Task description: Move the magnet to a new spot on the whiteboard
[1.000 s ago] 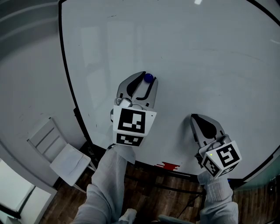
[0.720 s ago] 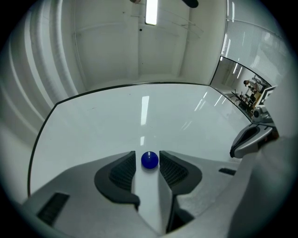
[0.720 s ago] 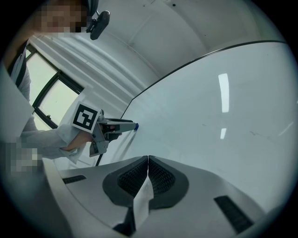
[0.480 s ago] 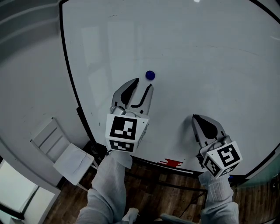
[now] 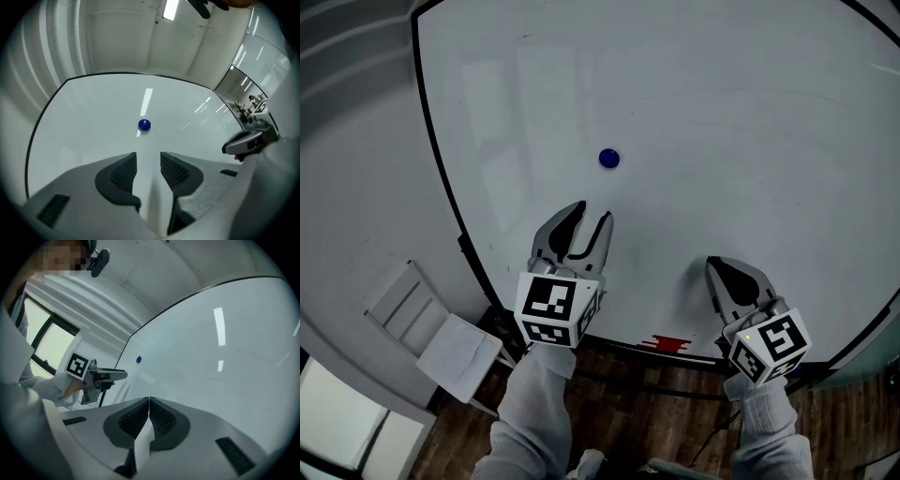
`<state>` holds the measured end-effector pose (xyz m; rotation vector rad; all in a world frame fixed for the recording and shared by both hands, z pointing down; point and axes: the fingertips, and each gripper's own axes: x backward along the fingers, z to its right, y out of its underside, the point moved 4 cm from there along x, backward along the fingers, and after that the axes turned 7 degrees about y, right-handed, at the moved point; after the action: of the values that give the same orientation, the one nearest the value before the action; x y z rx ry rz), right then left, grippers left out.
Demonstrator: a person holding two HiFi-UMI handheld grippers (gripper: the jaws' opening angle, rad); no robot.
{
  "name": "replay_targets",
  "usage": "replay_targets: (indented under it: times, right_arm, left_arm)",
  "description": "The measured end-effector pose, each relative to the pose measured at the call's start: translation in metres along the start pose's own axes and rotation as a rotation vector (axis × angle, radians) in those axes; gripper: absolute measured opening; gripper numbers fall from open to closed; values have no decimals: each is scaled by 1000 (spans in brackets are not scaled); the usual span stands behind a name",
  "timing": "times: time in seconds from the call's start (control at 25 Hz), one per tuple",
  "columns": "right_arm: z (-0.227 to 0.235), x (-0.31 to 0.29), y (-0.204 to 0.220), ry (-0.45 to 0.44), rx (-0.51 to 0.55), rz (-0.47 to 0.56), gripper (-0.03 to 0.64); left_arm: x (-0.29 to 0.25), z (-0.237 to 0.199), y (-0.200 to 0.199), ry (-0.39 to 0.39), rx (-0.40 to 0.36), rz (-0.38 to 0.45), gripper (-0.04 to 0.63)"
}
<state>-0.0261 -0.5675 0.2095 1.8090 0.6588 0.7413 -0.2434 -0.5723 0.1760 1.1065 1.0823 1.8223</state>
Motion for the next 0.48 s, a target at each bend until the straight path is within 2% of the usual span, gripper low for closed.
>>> replay_targets:
  times: [0.48]
  right_arm:
    - [-2, 28, 29, 26, -28, -53, 28]
  left_arm:
    - [11, 34, 33, 77, 91, -27, 153]
